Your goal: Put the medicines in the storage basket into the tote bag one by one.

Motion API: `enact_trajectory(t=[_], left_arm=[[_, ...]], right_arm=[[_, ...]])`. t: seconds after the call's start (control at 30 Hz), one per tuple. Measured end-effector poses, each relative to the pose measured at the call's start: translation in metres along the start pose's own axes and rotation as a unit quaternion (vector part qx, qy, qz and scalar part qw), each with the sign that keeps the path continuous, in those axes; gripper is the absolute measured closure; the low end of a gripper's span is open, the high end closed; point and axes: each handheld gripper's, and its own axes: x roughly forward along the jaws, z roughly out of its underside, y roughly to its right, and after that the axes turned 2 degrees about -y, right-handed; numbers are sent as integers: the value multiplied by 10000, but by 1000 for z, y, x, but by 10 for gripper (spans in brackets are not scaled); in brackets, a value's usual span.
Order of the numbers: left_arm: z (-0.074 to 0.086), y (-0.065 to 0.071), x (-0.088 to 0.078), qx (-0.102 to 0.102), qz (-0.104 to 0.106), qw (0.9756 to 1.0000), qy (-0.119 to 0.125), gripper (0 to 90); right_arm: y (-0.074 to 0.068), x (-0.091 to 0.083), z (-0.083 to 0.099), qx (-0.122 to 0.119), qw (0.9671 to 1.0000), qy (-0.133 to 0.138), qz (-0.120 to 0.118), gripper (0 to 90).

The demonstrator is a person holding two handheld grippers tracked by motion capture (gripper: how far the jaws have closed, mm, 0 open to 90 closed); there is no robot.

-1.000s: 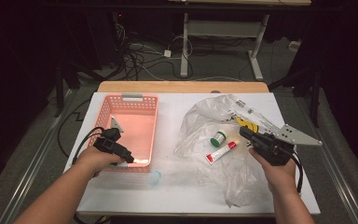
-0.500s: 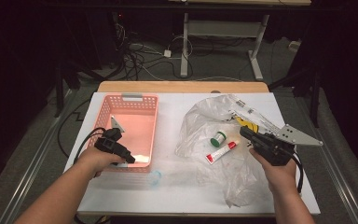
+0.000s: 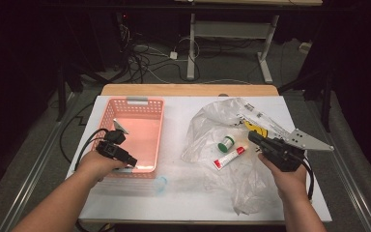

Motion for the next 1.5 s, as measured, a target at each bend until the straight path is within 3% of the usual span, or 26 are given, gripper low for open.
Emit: enact_trajectory(t=[0.07,0.17,0.27,0.53,0.77,0.8,0.87,0.9,0.97,1.0,1.13,1.27,1.37,1.43,1.5], left_arm=[[3,1,-7,113,-76,9999,92,707],[5,4,-13,435,-116,9990,46,850],[5,8,-12,566,-170,9981,-170,881],[1,8,2,477,-69,9966,-664,882],[-6,0,3,238,138,9975,-648,882],[-8,0,3,204,87,9981,-583,882],[-12,1,2,242,-288,9985,-404,882],[-14,2,0,240,-441,9986,-185,881],[-16,2,-5,192,-498,9977,414,849],[-17,3,-6,195,-552,9968,546,849],[-14,2,-12,205,-666,9943,802,851],[-9,-3,-18,217,-630,9944,818,814],[-7,-6,-19,255,-423,9973,544,735],[-4,-6,-21,284,-191,9988,349,793],[-1,-3,-19,456,-120,9989,33,879]], right_arm=[[0,0,0,-21,10000,1,-4,900],[-1,1,0,-18,10000,-5,-13,900],[-1,2,0,-50,10000,-11,-19,900],[-2,2,0,-36,10000,-28,-19,900],[-2,0,0,29,10000,-32,-10,900],[-2,1,0,-33,10000,-14,-18,900],[-2,2,0,-59,10000,-19,-20,900],[-2,2,0,-41,10000,-27,-20,900],[-2,2,0,-11,10000,-49,-23,900],[-2,2,0,-6,10000,-48,-20,900],[-1,2,1,-9,10000,-44,-17,900],[-2,2,2,-2,10000,-60,-28,900],[-3,3,2,17,9999,-92,-45,900],[-3,3,2,5,10000,-80,-40,900],[-2,3,2,15,10000,-83,-37,900]])
